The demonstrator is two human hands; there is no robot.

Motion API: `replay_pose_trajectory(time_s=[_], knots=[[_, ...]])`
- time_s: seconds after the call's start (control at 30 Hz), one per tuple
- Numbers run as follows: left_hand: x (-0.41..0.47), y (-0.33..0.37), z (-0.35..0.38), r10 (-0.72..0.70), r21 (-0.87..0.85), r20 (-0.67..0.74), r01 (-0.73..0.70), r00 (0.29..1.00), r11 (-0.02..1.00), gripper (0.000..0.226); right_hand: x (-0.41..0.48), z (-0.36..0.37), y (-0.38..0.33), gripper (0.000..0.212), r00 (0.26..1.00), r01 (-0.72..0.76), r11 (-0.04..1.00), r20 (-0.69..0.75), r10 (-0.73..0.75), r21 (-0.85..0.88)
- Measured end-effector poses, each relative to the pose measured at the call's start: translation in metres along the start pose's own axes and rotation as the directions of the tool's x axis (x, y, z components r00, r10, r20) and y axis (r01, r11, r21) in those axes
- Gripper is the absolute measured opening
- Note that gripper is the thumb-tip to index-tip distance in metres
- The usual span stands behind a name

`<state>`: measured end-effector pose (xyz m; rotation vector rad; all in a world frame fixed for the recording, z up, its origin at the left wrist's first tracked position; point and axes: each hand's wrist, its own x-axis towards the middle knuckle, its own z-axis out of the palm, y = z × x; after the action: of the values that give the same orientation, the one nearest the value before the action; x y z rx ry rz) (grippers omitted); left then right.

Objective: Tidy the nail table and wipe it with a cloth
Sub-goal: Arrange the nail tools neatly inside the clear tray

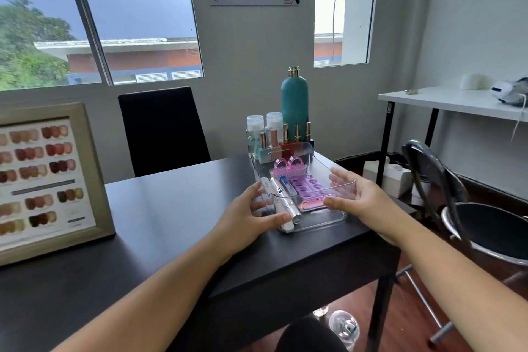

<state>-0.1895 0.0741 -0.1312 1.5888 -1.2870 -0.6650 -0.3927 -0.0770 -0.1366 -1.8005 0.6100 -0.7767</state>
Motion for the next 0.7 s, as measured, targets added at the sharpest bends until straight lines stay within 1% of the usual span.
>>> replay_pose_trajectory(time_s=[0.07,0.13,0.23,0.37,0.47,0.57,0.7], knots=[[0.011,0.000,0.003,-0.018,0.013,-0.018,0.019,1.000,1.000,0.114,0.010,-0.003,0.003,0.123,1.000,-0.017,0.999,-0.004,0.017,0.030],[0.024,-0.001,0.007,-0.021,0.026,-0.048,0.023,0.999,0.999,0.112,0.021,-0.009,0.005,0.112,0.999,-0.034,0.998,0.002,0.034,0.062],[0.044,-0.005,0.013,-0.029,0.024,-0.090,0.031,0.995,0.999,0.108,0.038,-0.019,0.008,0.095,0.999,-0.049,0.997,-0.003,0.049,0.058],[0.065,-0.008,0.022,-0.033,0.027,-0.104,0.036,0.994,0.999,0.107,0.054,-0.031,0.018,0.078,0.997,-0.064,0.993,-0.039,0.068,0.102],[0.077,-0.009,0.027,-0.017,0.027,-0.112,0.020,0.994,0.999,0.106,0.063,-0.039,0.025,0.079,0.995,-0.067,0.990,-0.063,0.075,0.128],[0.086,-0.008,0.031,-0.016,0.026,-0.116,0.019,0.993,0.999,0.105,0.070,-0.043,0.025,0.073,0.994,-0.062,0.986,-0.079,0.075,0.152],[0.093,-0.009,0.033,-0.021,0.019,-0.143,0.024,0.990,1.000,0.106,0.076,-0.044,0.027,0.069,0.993,-0.066,0.990,-0.087,0.078,0.127]])
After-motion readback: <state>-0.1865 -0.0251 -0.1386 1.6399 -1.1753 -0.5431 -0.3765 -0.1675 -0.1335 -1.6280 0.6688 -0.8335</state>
